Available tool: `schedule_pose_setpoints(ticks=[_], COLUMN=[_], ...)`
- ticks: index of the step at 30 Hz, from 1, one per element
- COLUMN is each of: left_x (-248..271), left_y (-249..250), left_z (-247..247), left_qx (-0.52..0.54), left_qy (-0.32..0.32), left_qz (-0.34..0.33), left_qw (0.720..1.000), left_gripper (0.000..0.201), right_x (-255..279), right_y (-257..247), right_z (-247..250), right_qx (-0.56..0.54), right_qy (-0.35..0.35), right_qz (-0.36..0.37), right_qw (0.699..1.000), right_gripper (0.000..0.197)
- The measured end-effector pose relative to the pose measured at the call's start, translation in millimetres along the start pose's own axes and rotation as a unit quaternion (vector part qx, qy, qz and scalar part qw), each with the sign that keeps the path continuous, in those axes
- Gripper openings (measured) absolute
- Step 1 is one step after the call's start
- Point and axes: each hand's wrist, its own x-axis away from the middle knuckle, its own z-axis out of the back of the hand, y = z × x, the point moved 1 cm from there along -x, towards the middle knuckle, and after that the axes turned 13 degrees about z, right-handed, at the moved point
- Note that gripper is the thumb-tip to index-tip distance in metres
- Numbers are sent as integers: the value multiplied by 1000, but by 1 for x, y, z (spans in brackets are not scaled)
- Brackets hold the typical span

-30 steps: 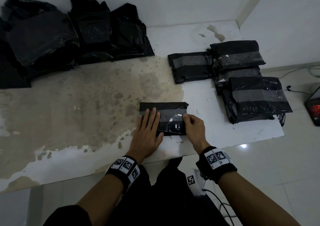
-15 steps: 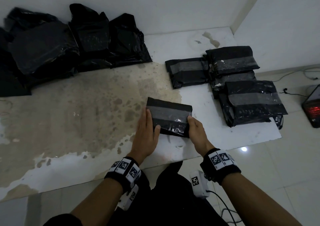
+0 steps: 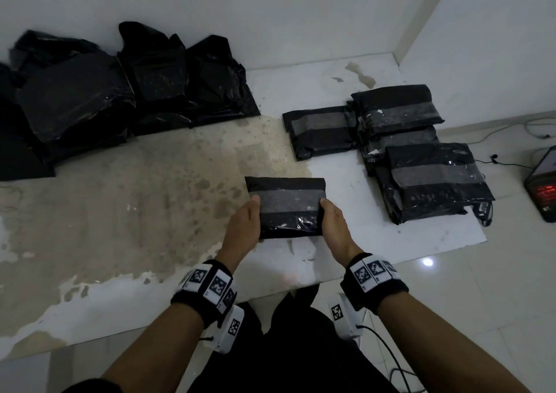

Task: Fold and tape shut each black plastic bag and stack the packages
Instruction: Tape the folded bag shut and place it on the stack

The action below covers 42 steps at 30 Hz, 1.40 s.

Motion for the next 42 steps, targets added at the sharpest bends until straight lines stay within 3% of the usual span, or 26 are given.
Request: schedule_pose_setpoints(ticks=[3, 6, 9, 13, 16, 19, 22, 24, 28, 31, 37, 42], left_x=[4, 11, 18, 16, 12, 7, 6, 7, -2, -9, -20, -26], left_y=[0, 5, 15, 14, 9, 3, -1, 0, -9, -6, 16, 32], left_z=[-9, -10, -9, -17, -21, -22, -21, -21, -23, -25, -34, -44], left_qx=[22, 25, 50, 64, 62, 30, 14, 23, 53, 116, 247, 256], left_qy=[16, 71, 92, 76, 113, 130, 114, 113, 89, 53, -45, -85], left_qz=[17, 20, -13, -3, 1, -5, -2, 3, 8, 58, 187, 184], left_qw=[999, 997, 994, 995, 992, 991, 993, 993, 995, 990, 950, 945], left_gripper=[61, 46, 41, 37, 48, 44, 36, 34, 50, 57, 44, 49], right_x=[0, 2, 2, 3, 4, 3, 3, 3, -4, -15, -20, -33], right_y=[-7, -10, -9, -12, -14, -5, 4, 5, -1, 1, -2, -2], right_z=[-8, -13, -18, -24, -29, -30, -27, -26, -19, -10, 10, 32], right_qx=[30, 101, 147, 206, 212, 169, 155, 158, 126, 116, 12, -28], right_qy=[30, 34, 49, 76, 79, 72, 69, 77, 115, 106, 90, 82], right_qz=[60, 95, 95, 84, 77, 63, 57, 60, 6, -4, -44, -80], right_qw=[997, 990, 983, 972, 971, 981, 984, 983, 985, 988, 995, 993], right_gripper=[43, 37, 54, 68, 65, 54, 45, 48, 58, 61, 57, 50])
